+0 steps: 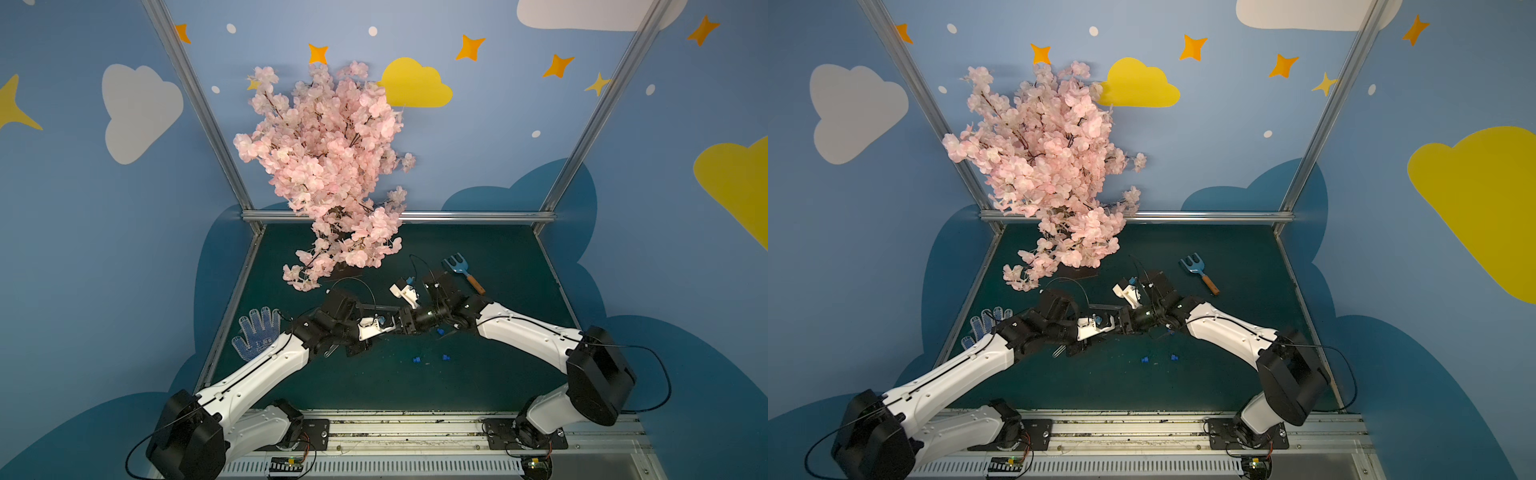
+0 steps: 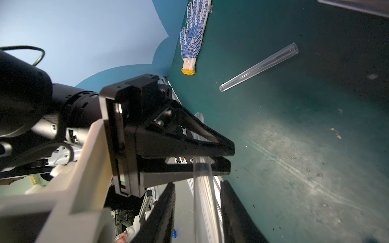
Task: Insert stoppers into test tubes
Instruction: Pick up the test tube at the center of the board.
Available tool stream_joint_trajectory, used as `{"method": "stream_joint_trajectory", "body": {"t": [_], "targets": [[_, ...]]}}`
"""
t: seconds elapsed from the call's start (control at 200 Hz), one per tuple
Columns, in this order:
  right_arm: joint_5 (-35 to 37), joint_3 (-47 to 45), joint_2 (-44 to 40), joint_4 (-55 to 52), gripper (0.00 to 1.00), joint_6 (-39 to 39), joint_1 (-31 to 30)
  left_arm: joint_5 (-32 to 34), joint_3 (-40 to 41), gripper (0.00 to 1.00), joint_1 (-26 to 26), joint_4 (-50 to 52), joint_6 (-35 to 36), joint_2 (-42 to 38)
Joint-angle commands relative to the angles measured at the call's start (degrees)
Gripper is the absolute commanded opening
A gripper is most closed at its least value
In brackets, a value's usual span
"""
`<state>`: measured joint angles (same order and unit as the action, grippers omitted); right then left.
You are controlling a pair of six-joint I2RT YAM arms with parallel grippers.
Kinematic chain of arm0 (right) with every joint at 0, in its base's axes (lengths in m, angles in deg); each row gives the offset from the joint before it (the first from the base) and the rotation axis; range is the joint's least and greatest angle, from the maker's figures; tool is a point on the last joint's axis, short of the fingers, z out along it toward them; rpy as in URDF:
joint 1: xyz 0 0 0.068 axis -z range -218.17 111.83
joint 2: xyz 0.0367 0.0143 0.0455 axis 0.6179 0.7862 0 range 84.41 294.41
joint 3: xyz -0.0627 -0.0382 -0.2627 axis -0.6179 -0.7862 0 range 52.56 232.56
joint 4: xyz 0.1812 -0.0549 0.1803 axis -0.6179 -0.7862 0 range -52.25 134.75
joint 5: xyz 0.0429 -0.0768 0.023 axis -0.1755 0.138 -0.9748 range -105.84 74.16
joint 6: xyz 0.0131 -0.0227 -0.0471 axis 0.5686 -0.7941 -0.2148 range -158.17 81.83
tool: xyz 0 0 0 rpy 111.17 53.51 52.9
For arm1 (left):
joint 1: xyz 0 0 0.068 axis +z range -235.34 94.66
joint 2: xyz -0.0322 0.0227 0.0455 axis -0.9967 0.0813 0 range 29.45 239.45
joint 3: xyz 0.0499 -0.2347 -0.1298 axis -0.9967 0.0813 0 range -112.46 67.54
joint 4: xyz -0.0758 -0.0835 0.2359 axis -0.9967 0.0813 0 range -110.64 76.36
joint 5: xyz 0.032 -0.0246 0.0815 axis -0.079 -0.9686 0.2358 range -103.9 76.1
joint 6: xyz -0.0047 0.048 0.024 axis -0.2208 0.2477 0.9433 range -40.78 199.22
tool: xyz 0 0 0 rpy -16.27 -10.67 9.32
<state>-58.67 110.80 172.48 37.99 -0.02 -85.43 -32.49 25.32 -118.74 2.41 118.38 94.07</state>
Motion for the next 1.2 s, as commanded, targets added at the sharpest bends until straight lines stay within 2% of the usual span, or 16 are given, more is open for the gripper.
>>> {"method": "stream_joint_trajectory", "body": {"t": [0.0,0.385,0.421,0.556,0.611,0.716,1.026,1.196], "targets": [[-0.76,2.22,0.76,-0.26,0.32,-0.49,-0.47,-0.22,-1.06,0.07,-0.08,-0.54,-0.64,0.21],[-1.11,1.96,0.65,0.33,0.09,-0.11,-0.47,0.17,-0.88,0.10,-0.08,-0.52,-1.01,-0.59],[-1.27,1.77,0.48,0.50,0.08,-0.03,-0.49,0.34,-0.87,0.13,-0.07,-0.38,-1.00,-0.66],[-2.11,1.14,-0.54,1.71,0.07,0.69,-0.06,1.84,0.00,0.36,-0.06,-0.49,-0.97,-2.00],[-2.48,0.73,-1.09,1.94,0.06,0.86,0.20,2.48,0.72,0.38,0.02,-0.90,-0.88,-2.89],[-3.18,0.01,-1.82,1.94,0.06,0.81,1.00,2.49,1.68,0.39,0.29,-0.92,-0.75,-4.25],[-3.79,-1.29,-3.21,0.71,0.06,0.54,2.37,2.47,2.18,0.30,0.63,-0.35,-0.14,-4.60],[-3.76,-1.59,-2.64,1.21,0.06,1.00,2.36,1.39,2.16,0.29,0.72,-0.90,-0.22,-4.74]]}}
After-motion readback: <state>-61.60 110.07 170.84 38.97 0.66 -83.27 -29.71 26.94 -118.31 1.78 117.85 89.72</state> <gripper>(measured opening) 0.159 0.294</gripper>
